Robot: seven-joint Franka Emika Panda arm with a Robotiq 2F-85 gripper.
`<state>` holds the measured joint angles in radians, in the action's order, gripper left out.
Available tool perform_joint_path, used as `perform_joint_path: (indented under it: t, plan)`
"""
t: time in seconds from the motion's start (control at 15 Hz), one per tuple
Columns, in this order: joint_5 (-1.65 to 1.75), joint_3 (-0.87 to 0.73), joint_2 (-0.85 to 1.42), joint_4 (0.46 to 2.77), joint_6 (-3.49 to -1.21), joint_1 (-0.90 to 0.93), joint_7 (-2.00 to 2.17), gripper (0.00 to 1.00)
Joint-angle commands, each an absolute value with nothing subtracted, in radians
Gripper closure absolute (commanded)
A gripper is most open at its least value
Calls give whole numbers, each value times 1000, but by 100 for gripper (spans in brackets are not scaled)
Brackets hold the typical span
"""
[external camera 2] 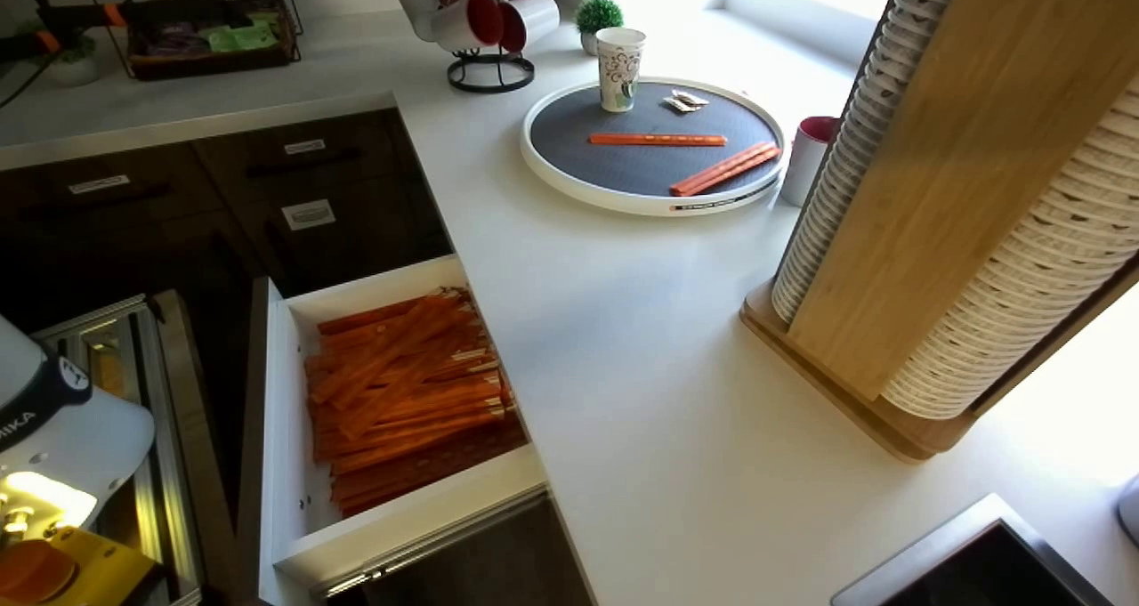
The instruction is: Rotate the tray clockwise then place the coffee cup upright.
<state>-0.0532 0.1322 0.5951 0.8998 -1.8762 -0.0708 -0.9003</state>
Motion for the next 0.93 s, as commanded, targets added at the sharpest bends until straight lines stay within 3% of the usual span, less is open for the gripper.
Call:
perform_joint_path:
  t: [0.0, 0.47, 0.53, 0.87]
  plan:
    - [-114, 130, 451, 1142, -1882, -101, -765, 0]
    - [-225, 140, 309, 1462, -1907, -74, -462, 0]
    - [-202, 131, 400, 1305, -1874, -77, -550, 0]
    - [-208, 129, 346, 1403, -1877, -59, -477, 0]
